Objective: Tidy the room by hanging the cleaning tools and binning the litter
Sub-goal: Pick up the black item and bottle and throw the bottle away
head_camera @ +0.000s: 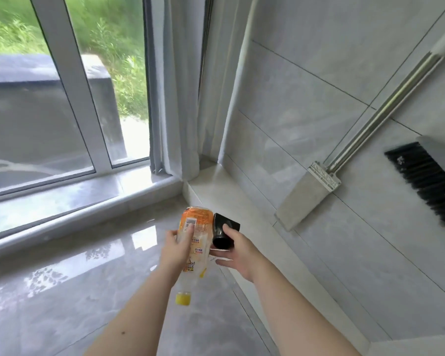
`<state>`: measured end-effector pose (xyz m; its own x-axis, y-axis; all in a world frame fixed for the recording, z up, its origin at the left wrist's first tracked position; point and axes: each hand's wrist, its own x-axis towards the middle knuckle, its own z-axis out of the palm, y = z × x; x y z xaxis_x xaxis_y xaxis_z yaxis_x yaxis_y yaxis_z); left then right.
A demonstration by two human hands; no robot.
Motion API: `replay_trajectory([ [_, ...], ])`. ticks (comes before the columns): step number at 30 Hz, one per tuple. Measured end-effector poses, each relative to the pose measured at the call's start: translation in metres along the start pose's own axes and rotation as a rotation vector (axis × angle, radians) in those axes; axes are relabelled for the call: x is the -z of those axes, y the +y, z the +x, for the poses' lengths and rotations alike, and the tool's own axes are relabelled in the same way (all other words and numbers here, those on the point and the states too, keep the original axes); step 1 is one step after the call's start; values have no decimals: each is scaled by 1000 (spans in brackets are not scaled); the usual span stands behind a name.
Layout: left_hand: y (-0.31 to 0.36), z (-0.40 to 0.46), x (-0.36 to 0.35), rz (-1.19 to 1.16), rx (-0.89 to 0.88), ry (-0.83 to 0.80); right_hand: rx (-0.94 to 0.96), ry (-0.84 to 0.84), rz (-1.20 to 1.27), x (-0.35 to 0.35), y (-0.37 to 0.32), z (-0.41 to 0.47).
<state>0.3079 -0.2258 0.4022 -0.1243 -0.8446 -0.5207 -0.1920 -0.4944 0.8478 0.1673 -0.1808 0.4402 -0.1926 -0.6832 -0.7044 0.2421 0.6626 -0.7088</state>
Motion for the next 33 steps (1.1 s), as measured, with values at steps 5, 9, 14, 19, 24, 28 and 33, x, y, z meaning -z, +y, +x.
replay_trajectory([
  [5, 42, -7, 126, -2, -80, 55, 78, -62, -95, -120, -40, -22],
  [9, 79, -26, 214, -60, -102, 161, 143, -114, -133, -213, -76, -53],
  [14, 129, -66, 329, -52, -163, 249, 206, -220, -181, -326, -124, -104],
  [19, 179, -118, 440, -142, -249, 290, 298, -347, -377, -429, -167, -165],
  [24, 221, -171, 534, -168, -308, 389, 407, -450, -467, -519, -201, -226],
  [28, 241, -211, 595, -169, -317, 518, 480, -543, -536, -581, -222, -265],
  [33, 255, -253, 657, -179, -319, 638, 526, -674, -603, -651, -237, -304],
])
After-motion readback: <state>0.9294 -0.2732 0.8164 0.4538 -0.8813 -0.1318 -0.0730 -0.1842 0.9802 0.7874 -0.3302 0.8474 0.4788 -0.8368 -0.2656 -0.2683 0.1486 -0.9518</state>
